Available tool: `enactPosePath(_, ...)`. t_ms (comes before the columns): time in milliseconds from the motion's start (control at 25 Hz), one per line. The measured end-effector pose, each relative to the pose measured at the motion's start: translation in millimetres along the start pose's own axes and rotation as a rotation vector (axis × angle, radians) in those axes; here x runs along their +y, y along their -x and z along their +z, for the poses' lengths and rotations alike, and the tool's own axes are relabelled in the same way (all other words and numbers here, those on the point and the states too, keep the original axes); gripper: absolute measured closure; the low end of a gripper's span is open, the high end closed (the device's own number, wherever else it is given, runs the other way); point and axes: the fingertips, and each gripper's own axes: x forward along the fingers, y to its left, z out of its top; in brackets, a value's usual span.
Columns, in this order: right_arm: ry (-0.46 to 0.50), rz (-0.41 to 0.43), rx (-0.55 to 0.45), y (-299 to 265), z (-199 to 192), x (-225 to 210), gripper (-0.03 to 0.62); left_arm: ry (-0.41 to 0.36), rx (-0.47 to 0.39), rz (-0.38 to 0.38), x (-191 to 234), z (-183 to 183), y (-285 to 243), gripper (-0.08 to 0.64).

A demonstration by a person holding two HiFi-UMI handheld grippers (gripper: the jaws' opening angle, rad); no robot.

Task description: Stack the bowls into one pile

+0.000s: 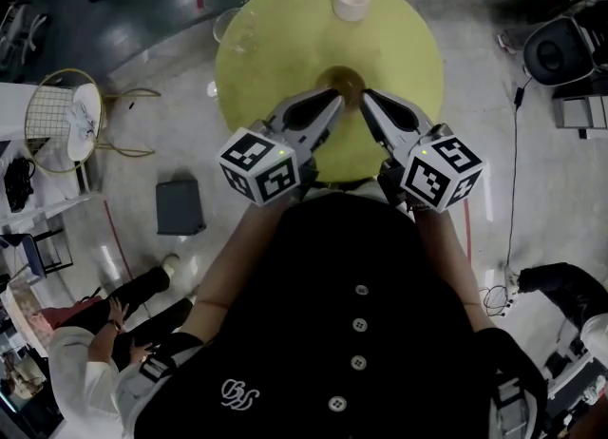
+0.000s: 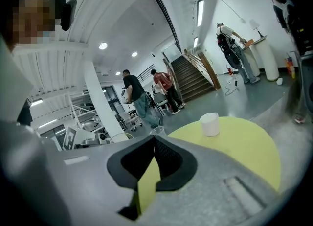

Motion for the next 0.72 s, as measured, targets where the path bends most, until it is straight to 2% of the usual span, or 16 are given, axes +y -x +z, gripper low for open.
enactPosePath(320,0.012,0.001,0.029,1.3,-9.7,6.2,0.589,-0.030,0.029,0.037,-0.9,-9.4,0.6,0.515)
enactPosePath(720,0.031,0.001,0.060,0.5,-15.6,6.3,0.589,-0.008,0.035,0.057,4.0,-13.4,0.0,0.515)
